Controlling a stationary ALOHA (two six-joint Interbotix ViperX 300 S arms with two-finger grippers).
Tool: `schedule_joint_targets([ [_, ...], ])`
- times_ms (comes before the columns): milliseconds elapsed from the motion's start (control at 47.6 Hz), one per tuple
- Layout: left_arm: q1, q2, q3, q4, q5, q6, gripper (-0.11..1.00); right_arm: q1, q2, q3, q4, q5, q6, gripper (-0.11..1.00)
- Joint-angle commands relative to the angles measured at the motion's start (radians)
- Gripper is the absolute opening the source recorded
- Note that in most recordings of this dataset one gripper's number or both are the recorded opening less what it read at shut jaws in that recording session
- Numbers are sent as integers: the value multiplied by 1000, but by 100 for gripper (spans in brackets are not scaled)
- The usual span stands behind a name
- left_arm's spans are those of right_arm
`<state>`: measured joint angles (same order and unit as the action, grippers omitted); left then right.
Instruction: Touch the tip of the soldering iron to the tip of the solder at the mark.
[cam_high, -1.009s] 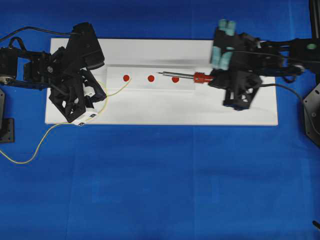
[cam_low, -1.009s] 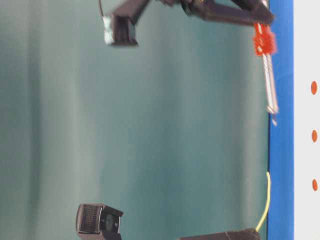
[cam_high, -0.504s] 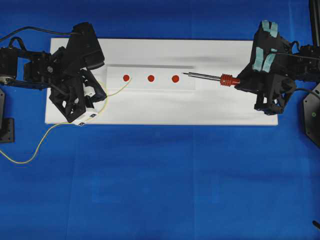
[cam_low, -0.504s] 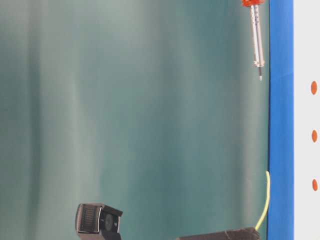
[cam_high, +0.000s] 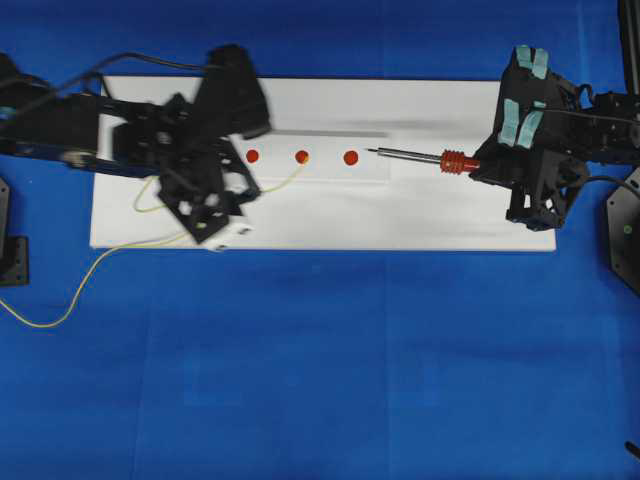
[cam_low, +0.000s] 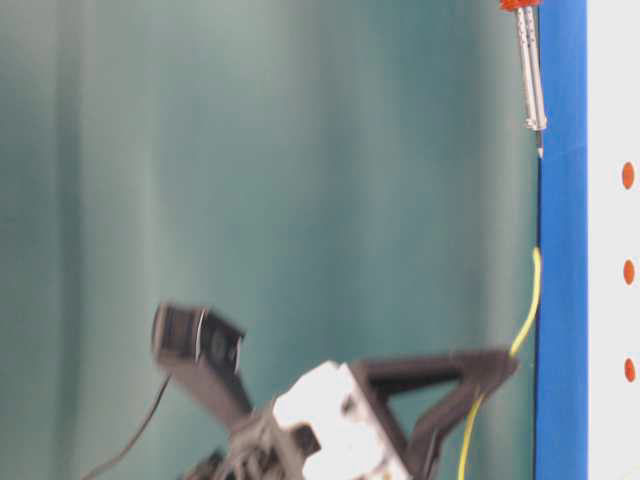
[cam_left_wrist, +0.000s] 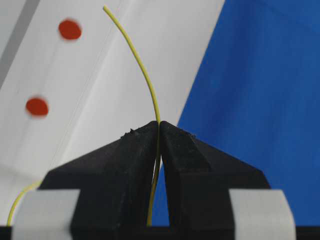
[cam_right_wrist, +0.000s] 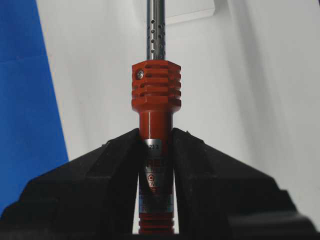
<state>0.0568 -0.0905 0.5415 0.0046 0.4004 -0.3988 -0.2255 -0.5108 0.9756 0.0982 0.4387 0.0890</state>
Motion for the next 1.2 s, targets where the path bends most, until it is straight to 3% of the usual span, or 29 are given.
schedule_joint_targets([
  [0, -3, 46, -64, 3, -2, 2, 4, -2, -3, -20, -5, -5, 2, 6],
  [294, 8, 198, -172, 5, -8, 14, 4, -2, -3, -18, -12, -6, 2, 6],
  [777, 29, 227, -170, 3, -11, 14, 4, -2, 3, -9, -12, -18, 2, 6],
  [1177, 31, 229, -169, 5, -12, 14, 4, -2, 100, -31, -12, -34, 3, 6],
])
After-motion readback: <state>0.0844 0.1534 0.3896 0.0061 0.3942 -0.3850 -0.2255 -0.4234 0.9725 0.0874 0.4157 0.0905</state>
